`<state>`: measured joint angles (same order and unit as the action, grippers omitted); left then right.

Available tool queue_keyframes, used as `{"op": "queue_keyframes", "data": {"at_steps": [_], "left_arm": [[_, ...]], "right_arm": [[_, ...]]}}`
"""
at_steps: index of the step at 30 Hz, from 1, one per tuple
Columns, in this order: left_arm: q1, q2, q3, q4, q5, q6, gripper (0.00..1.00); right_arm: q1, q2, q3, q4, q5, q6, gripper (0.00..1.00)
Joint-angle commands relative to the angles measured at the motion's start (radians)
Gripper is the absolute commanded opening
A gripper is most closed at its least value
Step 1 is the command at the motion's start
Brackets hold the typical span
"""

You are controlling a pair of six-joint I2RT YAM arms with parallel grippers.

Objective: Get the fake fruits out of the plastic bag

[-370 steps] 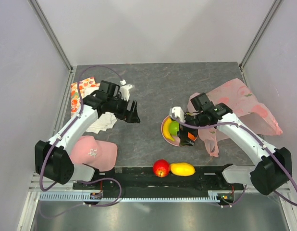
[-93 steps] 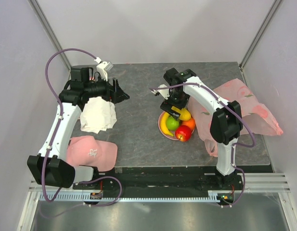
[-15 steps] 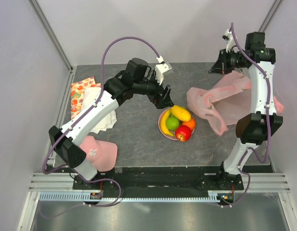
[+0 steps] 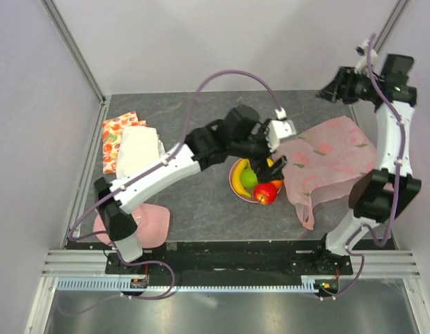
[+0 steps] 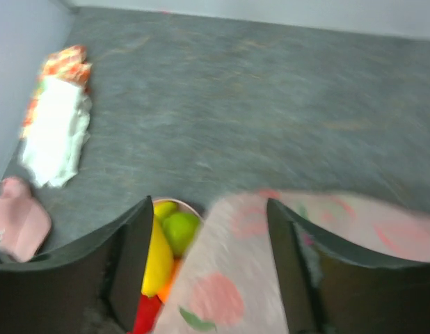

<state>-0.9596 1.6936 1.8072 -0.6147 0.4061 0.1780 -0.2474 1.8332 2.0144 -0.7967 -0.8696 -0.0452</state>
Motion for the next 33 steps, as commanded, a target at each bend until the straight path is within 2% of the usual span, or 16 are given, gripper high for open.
{"op": "queue_keyframes", "data": {"at_steps": [1, 3, 8, 12, 14, 15, 16, 18, 19, 20, 25, 29, 33], "left_arm": [[-0.103, 0.155, 0.081, 0.050, -0.163, 0.028, 0.99], [-0.151, 0.222, 0.138, 0.055, -0.225, 0.018, 0.99], [-0.226, 0.425, 0.265, 0.107, -0.358, 0.064, 0.99], [-0.237, 0.575, 0.385, 0.168, -0.401, 0.124, 0.99], [-0.240, 0.668, 0.475, 0.168, -0.480, 0.156, 0.96], [-0.238, 0.685, 0.498, 0.176, -0.493, 0.176, 0.91], [-0.234, 0.699, 0.514, 0.214, -0.501, 0.178, 0.74], [-0.205, 0.695, 0.521, 0.251, -0.483, 0.140, 0.53], [-0.199, 0.696, 0.561, 0.259, -0.504, 0.138, 0.08], [-0.194, 0.698, 0.573, 0.304, -0.536, 0.146, 0.02], [-0.105, 0.676, 0.674, 0.382, -0.538, 0.160, 0.01], [0.014, 0.649, 0.705, 0.447, -0.501, 0.186, 0.02], [0.123, 0.629, 0.751, 0.516, -0.461, 0.207, 0.02]], "right_arm": [[-0.151, -0.230, -0.208, 0.062, 0.133, 0.025, 0.77], [-0.217, -0.291, -0.249, 0.071, 0.084, 0.080, 0.84], [-0.259, -0.397, -0.330, 0.068, 0.066, 0.059, 0.86], [-0.270, -0.459, -0.382, 0.068, 0.060, 0.059, 0.87], [-0.282, -0.472, -0.391, 0.067, 0.052, 0.068, 0.87], [-0.283, -0.474, -0.387, 0.063, 0.049, 0.068, 0.88], [-0.283, -0.470, -0.384, 0.051, 0.040, 0.071, 0.88], [-0.283, -0.457, -0.381, 0.051, 0.034, 0.082, 0.88], [-0.283, -0.454, -0.381, 0.057, 0.029, 0.087, 0.87], [-0.283, -0.450, -0.381, 0.063, 0.026, 0.096, 0.88], [-0.283, -0.443, -0.390, 0.129, 0.011, 0.159, 0.88], [-0.283, -0.448, -0.388, 0.157, 0.006, 0.174, 0.88], [-0.282, -0.443, -0.419, 0.247, -0.070, 0.281, 0.87]]}}
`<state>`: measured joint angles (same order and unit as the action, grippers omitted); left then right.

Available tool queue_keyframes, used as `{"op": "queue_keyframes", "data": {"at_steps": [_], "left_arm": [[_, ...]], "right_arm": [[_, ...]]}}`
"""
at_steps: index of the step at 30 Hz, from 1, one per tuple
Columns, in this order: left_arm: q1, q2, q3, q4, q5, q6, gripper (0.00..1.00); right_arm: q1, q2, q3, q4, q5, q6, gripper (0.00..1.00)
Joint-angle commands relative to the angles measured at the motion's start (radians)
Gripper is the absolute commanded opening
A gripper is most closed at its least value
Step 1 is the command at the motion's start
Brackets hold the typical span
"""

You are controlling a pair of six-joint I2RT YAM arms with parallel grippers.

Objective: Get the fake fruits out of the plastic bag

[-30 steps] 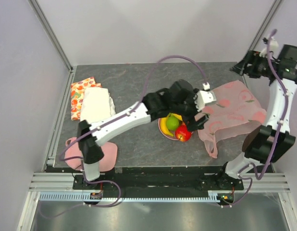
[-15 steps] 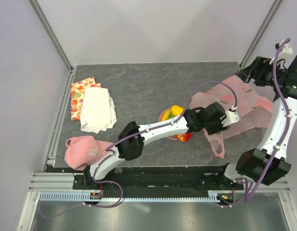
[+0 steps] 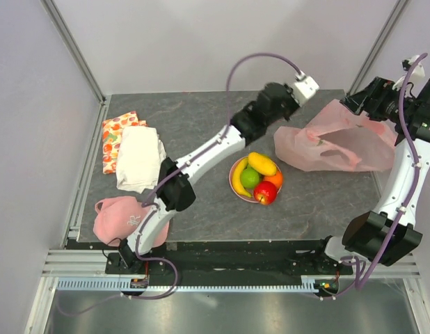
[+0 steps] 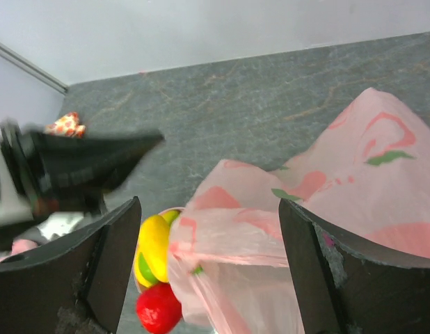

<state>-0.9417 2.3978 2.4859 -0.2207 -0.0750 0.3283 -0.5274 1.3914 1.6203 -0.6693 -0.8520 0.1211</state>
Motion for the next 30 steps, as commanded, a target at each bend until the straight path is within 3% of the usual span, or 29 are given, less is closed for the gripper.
{"op": "queue_keyframes", "data": {"at_steps": [1, 5, 8, 10, 12, 14, 16, 19, 26, 30], "left_arm": [[0.147, -0.084, 0.077, 0.133, 0.020, 0.058, 0.02], [0.239, -0.114, 0.087, 0.141, 0.012, 0.055, 0.02], [0.280, -0.175, 0.071, 0.039, 0.125, 0.013, 0.02], [0.284, -0.282, 0.006, -0.069, 0.225, -0.084, 0.33], [0.284, -0.365, -0.151, -0.117, 0.308, -0.150, 0.57], [0.284, -0.495, -0.313, -0.176, 0.375, -0.225, 0.62], [0.284, -0.619, -0.460, -0.207, 0.414, -0.244, 0.62], [0.285, -0.735, -0.619, -0.215, 0.437, -0.210, 0.62], [0.291, -0.907, -0.791, -0.235, 0.357, -0.164, 0.63], [0.297, -0.920, -0.831, -0.235, 0.365, -0.170, 0.63]], "right_arm": [[0.000, 0.000, -0.030, 0.173, -0.103, 0.147, 0.87], [0.056, 0.018, -0.013, 0.254, -0.114, 0.190, 0.87], [0.076, 0.049, 0.059, 0.232, -0.168, 0.167, 0.87], [0.073, 0.107, 0.241, -0.096, -0.119, -0.101, 0.87], [0.075, 0.141, 0.299, -0.456, -0.041, -0.275, 0.89], [0.073, 0.150, 0.193, -0.635, 0.115, -0.423, 0.91], [0.066, 0.191, 0.056, -0.705, 0.229, -0.526, 0.89], [0.015, 0.208, -0.074, -0.779, 0.260, -0.612, 0.86], [0.033, 0.179, -0.129, -0.794, 0.510, -0.640, 0.87], [0.030, 0.247, -0.255, -0.793, 0.505, -0.615, 0.86]]}}
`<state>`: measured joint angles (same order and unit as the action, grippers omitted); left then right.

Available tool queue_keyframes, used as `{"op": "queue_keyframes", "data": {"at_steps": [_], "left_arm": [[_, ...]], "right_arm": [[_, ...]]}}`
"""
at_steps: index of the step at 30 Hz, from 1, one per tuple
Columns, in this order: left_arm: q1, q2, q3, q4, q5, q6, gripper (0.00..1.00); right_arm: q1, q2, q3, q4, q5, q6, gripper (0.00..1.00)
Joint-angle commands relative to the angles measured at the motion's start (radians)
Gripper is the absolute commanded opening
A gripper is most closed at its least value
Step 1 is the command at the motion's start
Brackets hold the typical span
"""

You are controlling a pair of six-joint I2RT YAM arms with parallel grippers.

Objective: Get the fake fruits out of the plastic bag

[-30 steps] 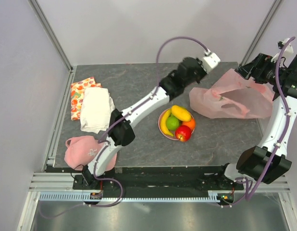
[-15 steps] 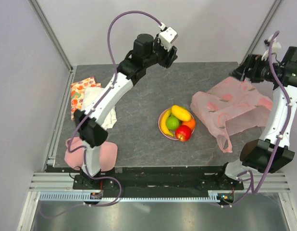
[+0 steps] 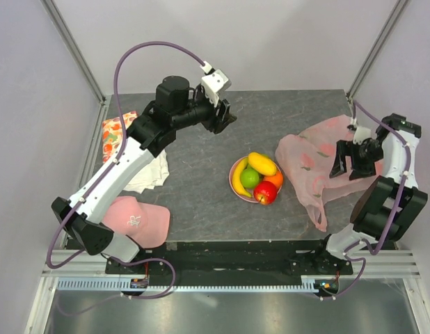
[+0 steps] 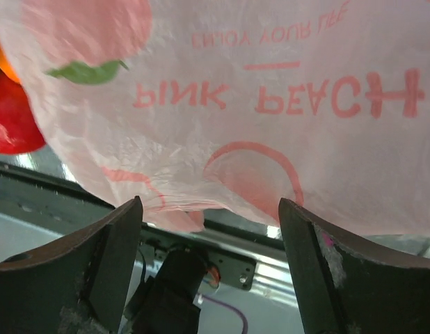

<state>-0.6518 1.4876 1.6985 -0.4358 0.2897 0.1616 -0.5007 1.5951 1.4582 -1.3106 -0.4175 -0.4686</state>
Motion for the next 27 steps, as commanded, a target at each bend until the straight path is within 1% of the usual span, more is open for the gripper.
{"op": "queue_keyframes", "data": {"at_steps": [1, 6, 8, 10, 12, 15, 16, 18, 19, 20, 22, 23, 24, 25, 26, 27], "left_arm": [[0.009, -0.013, -0.045, -0.021, 0.011, -0.001, 0.63], [0.011, -0.017, -0.040, -0.032, 0.016, 0.018, 0.63], [0.009, -0.009, -0.040, -0.032, 0.019, 0.019, 0.63], [0.009, 0.006, -0.040, -0.030, 0.025, 0.016, 0.63], [0.011, 0.016, -0.037, -0.027, 0.028, 0.004, 0.63], [0.011, 0.039, -0.022, -0.040, 0.032, -0.007, 0.63], [0.009, 0.042, -0.016, -0.047, 0.037, -0.008, 0.63], [0.011, 0.048, 0.003, -0.064, 0.043, 0.006, 0.63], [0.011, 0.048, 0.006, -0.075, 0.049, 0.010, 0.63], [0.011, 0.042, 0.009, -0.080, 0.051, 0.016, 0.63], [0.011, 0.034, 0.009, -0.090, 0.061, 0.024, 0.63], [0.011, 0.031, 0.004, -0.092, 0.069, 0.036, 0.63], [0.011, 0.027, -0.006, -0.090, 0.071, 0.041, 0.63], [0.011, 0.025, -0.010, -0.086, 0.069, 0.044, 0.63], [0.009, 0.023, -0.014, -0.083, 0.063, 0.042, 0.63], [0.011, 0.023, -0.019, -0.078, 0.062, 0.039, 0.63]], "right_arm": [[0.004, 0.057, -0.093, -0.153, 0.062, -0.007, 0.86], [0.005, 0.060, -0.036, -0.153, 0.123, -0.016, 0.87], [0.011, 0.040, -0.053, -0.153, 0.117, -0.040, 0.90], [0.024, 0.039, -0.079, -0.151, 0.085, -0.083, 0.93], [0.047, 0.052, -0.128, -0.147, 0.044, -0.123, 0.98], [0.074, 0.129, -0.159, -0.133, -0.050, -0.125, 0.98], [0.085, 0.153, -0.151, -0.142, -0.081, -0.139, 0.98], [0.113, 0.196, -0.098, -0.150, -0.093, -0.131, 0.98], [0.113, 0.189, -0.073, -0.151, -0.095, -0.139, 0.98], [0.113, 0.148, -0.017, -0.151, -0.087, -0.162, 0.98], [0.116, 0.082, 0.022, -0.151, -0.073, -0.247, 0.98], [0.117, 0.006, 0.024, -0.151, -0.048, -0.368, 0.98], [0.117, -0.036, 0.011, -0.148, -0.023, -0.451, 0.98], [0.119, -0.119, -0.008, -0.138, 0.006, -0.520, 0.98], [0.119, -0.165, -0.080, -0.107, 0.104, -0.627, 0.98], [0.119, -0.211, -0.125, -0.034, 0.153, -0.674, 0.98]]}}
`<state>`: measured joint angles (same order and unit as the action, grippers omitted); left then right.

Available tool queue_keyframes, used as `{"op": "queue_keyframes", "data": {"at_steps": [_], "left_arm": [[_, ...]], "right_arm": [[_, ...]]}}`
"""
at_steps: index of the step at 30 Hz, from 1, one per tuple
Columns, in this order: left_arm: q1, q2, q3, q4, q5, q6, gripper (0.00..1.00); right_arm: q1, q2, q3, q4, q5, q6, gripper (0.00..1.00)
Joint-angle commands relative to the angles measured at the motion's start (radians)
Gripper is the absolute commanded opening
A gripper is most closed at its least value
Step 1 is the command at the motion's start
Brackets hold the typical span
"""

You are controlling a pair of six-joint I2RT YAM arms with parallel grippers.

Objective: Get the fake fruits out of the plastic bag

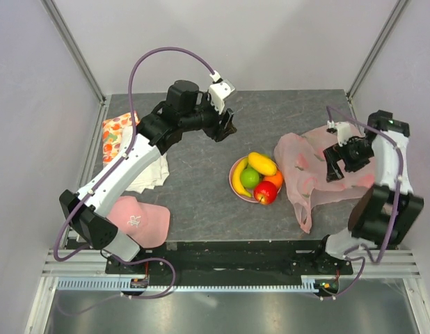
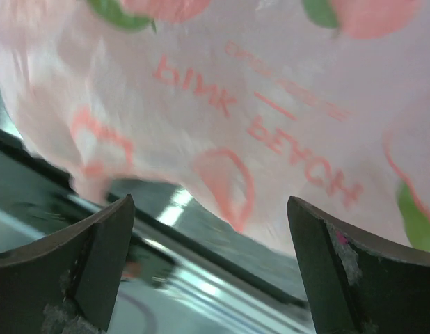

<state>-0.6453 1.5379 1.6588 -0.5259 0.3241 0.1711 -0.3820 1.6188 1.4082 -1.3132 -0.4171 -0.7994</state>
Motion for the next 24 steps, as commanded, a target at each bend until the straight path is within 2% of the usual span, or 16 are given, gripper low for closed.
{"op": "queue_keyframes", "data": {"at_steps": [1, 2, 3, 5, 6, 8, 9, 12, 15, 19, 24], "left_arm": [[0.004, -0.028, 0.019, 0.015, 0.020, 0.027, 0.63], [0.004, -0.030, 0.018, 0.017, 0.021, 0.027, 0.63], [0.004, -0.036, 0.015, 0.017, 0.024, 0.028, 0.63], [0.004, -0.045, 0.001, 0.015, 0.032, 0.042, 0.63], [0.004, -0.051, -0.005, 0.014, 0.030, 0.045, 0.63], [0.006, -0.065, -0.022, 0.014, 0.033, 0.051, 0.63], [0.006, -0.068, -0.025, 0.017, 0.032, 0.053, 0.63], [0.006, -0.070, -0.034, 0.020, 0.036, 0.038, 0.63], [0.004, -0.067, -0.037, 0.024, 0.053, 0.019, 0.63], [0.006, -0.058, -0.030, 0.024, 0.079, 0.002, 0.63], [0.006, -0.064, -0.016, 0.012, 0.073, -0.002, 0.63]], "right_arm": [[-0.006, -0.334, -0.122, 0.003, 0.197, -0.395, 0.98], [-0.006, -0.388, -0.232, 0.043, 0.307, -0.493, 0.98], [-0.008, -0.443, -0.295, 0.149, 0.358, -0.524, 0.98], [-0.005, -0.575, -0.450, 0.221, 0.473, -0.602, 0.98], [-0.005, -0.608, -0.489, 0.314, 0.563, -0.619, 0.98], [-0.008, -0.660, -0.558, 0.391, 0.630, -0.613, 0.98], [-0.008, -0.668, -0.571, 0.485, 0.684, -0.580, 0.98], [-0.008, -0.649, -0.572, 0.625, 0.733, -0.555, 0.98], [-0.015, -0.582, -0.543, 0.686, 0.796, -0.518, 0.98], [-0.031, -0.461, -0.534, 0.724, 0.836, -0.477, 0.98], [-0.032, -0.352, -0.541, 0.695, 0.868, -0.399, 0.98]]}}
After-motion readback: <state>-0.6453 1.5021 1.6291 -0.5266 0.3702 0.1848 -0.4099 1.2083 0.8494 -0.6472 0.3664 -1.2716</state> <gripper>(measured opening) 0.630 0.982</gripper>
